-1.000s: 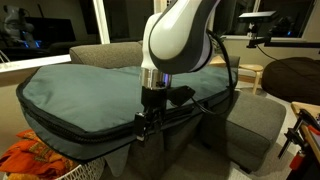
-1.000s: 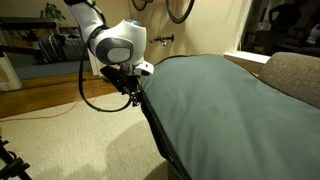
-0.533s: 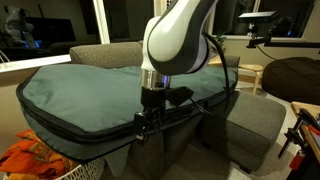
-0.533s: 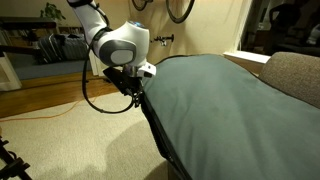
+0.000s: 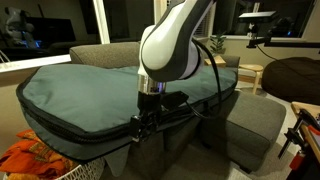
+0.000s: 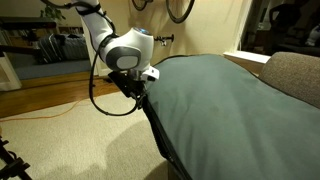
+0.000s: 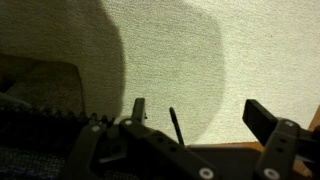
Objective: Open the zip
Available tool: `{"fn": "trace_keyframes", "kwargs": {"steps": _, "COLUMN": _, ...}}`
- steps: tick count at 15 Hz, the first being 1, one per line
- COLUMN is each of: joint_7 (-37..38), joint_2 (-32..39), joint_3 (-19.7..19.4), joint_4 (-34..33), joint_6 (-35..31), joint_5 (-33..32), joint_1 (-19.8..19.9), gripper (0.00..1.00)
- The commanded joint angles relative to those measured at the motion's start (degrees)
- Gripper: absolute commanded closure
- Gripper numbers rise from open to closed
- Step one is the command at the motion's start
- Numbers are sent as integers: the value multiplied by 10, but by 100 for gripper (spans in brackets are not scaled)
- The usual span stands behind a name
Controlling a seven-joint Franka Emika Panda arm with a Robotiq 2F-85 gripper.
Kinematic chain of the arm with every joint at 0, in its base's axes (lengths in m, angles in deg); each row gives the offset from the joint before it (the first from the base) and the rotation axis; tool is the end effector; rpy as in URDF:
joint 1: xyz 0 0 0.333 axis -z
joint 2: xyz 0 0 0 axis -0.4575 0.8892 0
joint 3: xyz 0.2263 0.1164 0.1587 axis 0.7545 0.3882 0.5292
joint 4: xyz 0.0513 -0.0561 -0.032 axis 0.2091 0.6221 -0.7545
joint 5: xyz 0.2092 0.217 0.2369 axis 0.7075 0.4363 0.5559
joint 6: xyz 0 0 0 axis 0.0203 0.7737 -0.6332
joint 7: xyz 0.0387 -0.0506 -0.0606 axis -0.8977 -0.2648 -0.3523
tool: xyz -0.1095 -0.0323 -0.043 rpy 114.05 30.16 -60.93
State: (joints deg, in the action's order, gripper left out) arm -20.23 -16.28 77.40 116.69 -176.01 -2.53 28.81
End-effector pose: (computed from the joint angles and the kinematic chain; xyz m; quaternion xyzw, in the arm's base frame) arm 0.5816 0.1301 0.0941 -0.9908 -0.0215 -0.0194 0.1319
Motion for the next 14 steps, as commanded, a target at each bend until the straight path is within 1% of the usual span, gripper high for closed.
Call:
{"fn": "trace_keyframes", "kwargs": {"steps": 1, "joint_7": -1, "joint_2": 11, "joint_3": 1, "joint_4": -22, "joint_6": 14, "joint_5": 7, "joint_1": 8, "gripper": 0}}
{"fn": "trace_keyframes", "kwargs": {"steps": 2, "joint_7": 0, "joint_2": 13, "joint_3": 0, "joint_4": -25, "joint_6": 15, "joint_5": 6, "joint_1": 8, "gripper": 25}}
{"fn": "trace_keyframes", "kwargs": {"steps": 3, "joint_7": 3, "joint_2": 14, "joint_3": -3, "joint_4": -26, "joint_6": 17, "joint_5": 5, "joint_1": 5, "gripper": 27}}
{"fn": "trace_keyframes", "kwargs": {"steps": 4, "joint_7": 4, "joint_2": 15, "joint_3": -5, "joint_4": -27, "joint_6": 17, "joint_5": 4, "joint_1": 4, "gripper": 33}}
{"fn": "trace_keyframes", "kwargs": {"steps": 5, "joint_7": 6, "joint_2": 14, "joint_3": -7, "joint_4": -26, "joint_6": 17, "joint_5": 3, "joint_1": 2, "gripper": 41}}
{"fn": "trace_keyframes", "kwargs": {"steps": 7, "joint_7": 7, "joint_2": 13, "joint_3": -10, "joint_4": -26, "joint_6": 18, "joint_5": 2, "joint_1": 1, "gripper": 55}}
{"fn": "trace_keyframes", "kwargs": {"steps": 11, "joint_7": 8, "joint_2": 11, "joint_3": -11, "joint_4": -25, "joint_6": 17, "joint_5": 3, "joint_1": 1, "gripper": 80}}
{"fn": "trace_keyframes", "kwargs": {"steps": 12, "joint_7": 8, "joint_2": 11, "joint_3": -11, "joint_4": -26, "joint_6": 18, "joint_5": 3, "joint_1": 1, "gripper": 87}}
{"fn": "trace_keyframes", "kwargs": {"steps": 13, "joint_7": 9, "joint_2": 10, "joint_3": -11, "joint_4": -26, "joint_6": 18, "joint_5": 4, "joint_1": 1, "gripper": 92}}
{"fn": "trace_keyframes", "kwargs": {"steps": 14, "joint_7": 13, "joint_2": 6, "joint_3": -13, "joint_4": -22, "joint_6": 15, "joint_5": 4, "joint_1": -2, "gripper": 94}}
